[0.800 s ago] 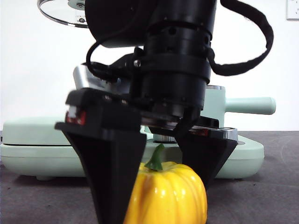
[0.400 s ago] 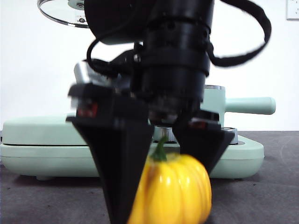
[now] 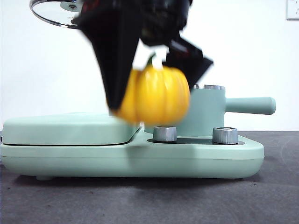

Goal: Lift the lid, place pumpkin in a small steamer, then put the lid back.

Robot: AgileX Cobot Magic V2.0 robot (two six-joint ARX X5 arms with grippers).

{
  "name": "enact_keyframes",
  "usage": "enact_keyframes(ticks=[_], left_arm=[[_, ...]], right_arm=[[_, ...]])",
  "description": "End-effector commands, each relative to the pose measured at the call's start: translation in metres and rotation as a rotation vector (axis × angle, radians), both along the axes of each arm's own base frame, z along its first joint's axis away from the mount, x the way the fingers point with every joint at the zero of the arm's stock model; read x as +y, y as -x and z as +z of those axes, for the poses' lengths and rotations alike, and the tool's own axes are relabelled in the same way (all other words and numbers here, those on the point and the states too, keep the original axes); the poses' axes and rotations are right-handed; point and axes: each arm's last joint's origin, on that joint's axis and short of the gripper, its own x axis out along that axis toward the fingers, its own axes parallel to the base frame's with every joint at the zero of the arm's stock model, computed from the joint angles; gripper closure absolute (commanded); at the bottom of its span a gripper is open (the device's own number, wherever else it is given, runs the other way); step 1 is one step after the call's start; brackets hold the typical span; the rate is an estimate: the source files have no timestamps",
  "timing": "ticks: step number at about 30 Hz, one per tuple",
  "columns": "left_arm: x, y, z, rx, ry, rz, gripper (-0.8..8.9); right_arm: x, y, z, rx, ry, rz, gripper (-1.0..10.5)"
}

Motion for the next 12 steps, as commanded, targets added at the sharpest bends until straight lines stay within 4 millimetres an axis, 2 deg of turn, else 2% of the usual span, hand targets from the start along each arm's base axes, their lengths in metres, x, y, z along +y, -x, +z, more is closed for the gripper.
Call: enact_keyframes(ticks=[1, 6, 12], left_arm=[[0.001, 0.001, 0.009, -0.044, 0.012, -0.005, 7.90], [0.002, 0.000, 0.009, -0.043, 0.015, 0.001, 7.90], [0.002, 0.000, 0.007, -0.039, 0.015, 0.001, 7.90]], right_arm=[[0.000, -0.014, 0.024, -0.071, -0.034, 0.018, 5.7], [-0.018, -0.043, 0.060, -0.162, -0.104, -0.037, 5.7], [-0.046, -0.079, 0.082, -0.234, -0.145, -0.142, 5.7]])
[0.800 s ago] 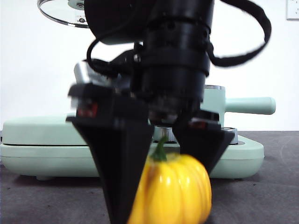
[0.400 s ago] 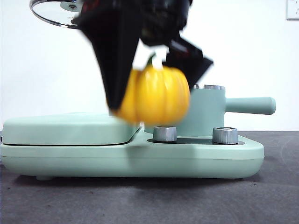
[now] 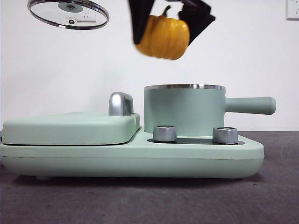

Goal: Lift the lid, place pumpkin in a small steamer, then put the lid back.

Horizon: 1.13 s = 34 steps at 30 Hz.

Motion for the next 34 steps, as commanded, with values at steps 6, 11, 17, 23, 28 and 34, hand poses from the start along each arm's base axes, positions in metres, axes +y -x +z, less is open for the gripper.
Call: enact_keyframes(ticks=[6, 11, 17, 23, 28, 34], left_arm=[[-0.001, -0.002, 0.001, -0.024, 0.012, -0.007, 7.90], [-0.003, -0.006, -0.011, -0.003, 0.006, -0.007, 7.90], [-0.003, -0.007, -0.017, 0.013, 0.002, -0.007, 7.90], [-0.003, -0.007, -0.017, 0.014, 0.002, -0.007, 7.90], [-0.003, -0.007, -0.017, 0.014, 0.001, -0.007, 7.90], [-0.003, -0.007, -0.017, 0.015, 0.001, -0.007, 7.90]], right_arm=[[-0.023, -0.044, -0.008, -0.012, 0.010, -0.089, 5.7], [-0.029, -0.065, -0.026, 0.011, 0.033, -0.119, 5.7], [-0.025, -0.086, -0.050, 0.021, 0.042, -0.130, 5.7], [-0.016, -0.101, -0.076, 0.047, 0.063, -0.122, 5.7], [-0.012, -0.107, -0.093, 0.080, 0.089, -0.116, 5.7], [-0.010, -0.110, -0.106, 0.116, 0.114, -0.112, 5.7]])
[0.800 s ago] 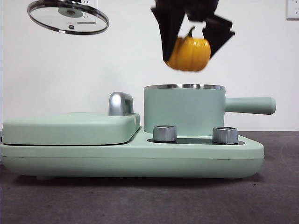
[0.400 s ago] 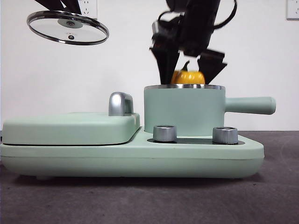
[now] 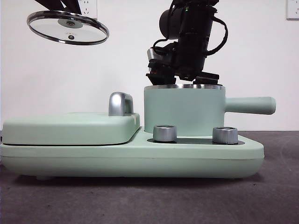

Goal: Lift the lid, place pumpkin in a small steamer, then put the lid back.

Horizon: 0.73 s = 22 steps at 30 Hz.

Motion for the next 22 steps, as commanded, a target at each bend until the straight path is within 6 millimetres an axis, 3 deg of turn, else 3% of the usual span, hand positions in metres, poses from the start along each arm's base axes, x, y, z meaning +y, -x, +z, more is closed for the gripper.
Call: enact_keyframes(ticks=[1, 11, 16, 22], left_arm=[[-0.0011, 0.0000, 0.0093, -0.046, 0.018, -0.007, 7.90], [-0.0011, 0.0000, 0.0093, -0.046, 0.018, -0.007, 7.90], [-0.0011, 0.0000, 0.0093, -0.046, 0.018, -0.007, 7.90], [-0.0011, -0.0001, 0.0094, -0.047, 0.018, -0.007, 7.90]], right_arm=[[0.0058, -0.0039, -0.0074, 0.014, 0.011, 0.019, 5.7], [0.0059, -0.0040, -0.0121, 0.035, 0.024, 0.022, 5.7], [0.0061, -0.0043, -0.0120, 0.031, 0.023, 0.021, 4.6], [0.0063, -0.0052, -0.0112, 0.021, 0.017, 0.018, 4.5]])
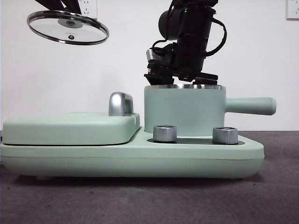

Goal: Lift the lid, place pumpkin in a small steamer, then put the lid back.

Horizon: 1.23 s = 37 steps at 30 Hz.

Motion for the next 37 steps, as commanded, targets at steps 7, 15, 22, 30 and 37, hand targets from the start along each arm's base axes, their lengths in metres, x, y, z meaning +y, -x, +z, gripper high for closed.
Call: enact_keyframes(ticks=[7, 15, 22, 30, 37], left_arm=[[-0.001, 0.000, 0.009, -0.048, 0.018, -0.007, 7.90], [-0.001, 0.000, 0.010, -0.050, 0.019, -0.007, 7.90], [-0.001, -0.001, 0.010, -0.057, 0.021, -0.007, 7.90], [-0.001, -0.001, 0.010, -0.057, 0.021, -0.007, 7.90], [-0.002, -0.001, 0.011, -0.060, 0.029, -0.004, 7.90]], right_arm=[[0.005, -0.004, -0.008, 0.025, 0.019, 0.009, 4.1], [0.004, -0.003, 0.039, -0.028, -0.013, 0.001, 4.1], [-0.010, 0.021, 0.088, -0.017, 0.011, -0.034, 4.2], [-0.052, 0.099, 0.156, -0.146, -0.078, -0.048, 4.2], [-0.108, 0.202, 0.185, -0.270, -0.163, -0.021, 4.2]])
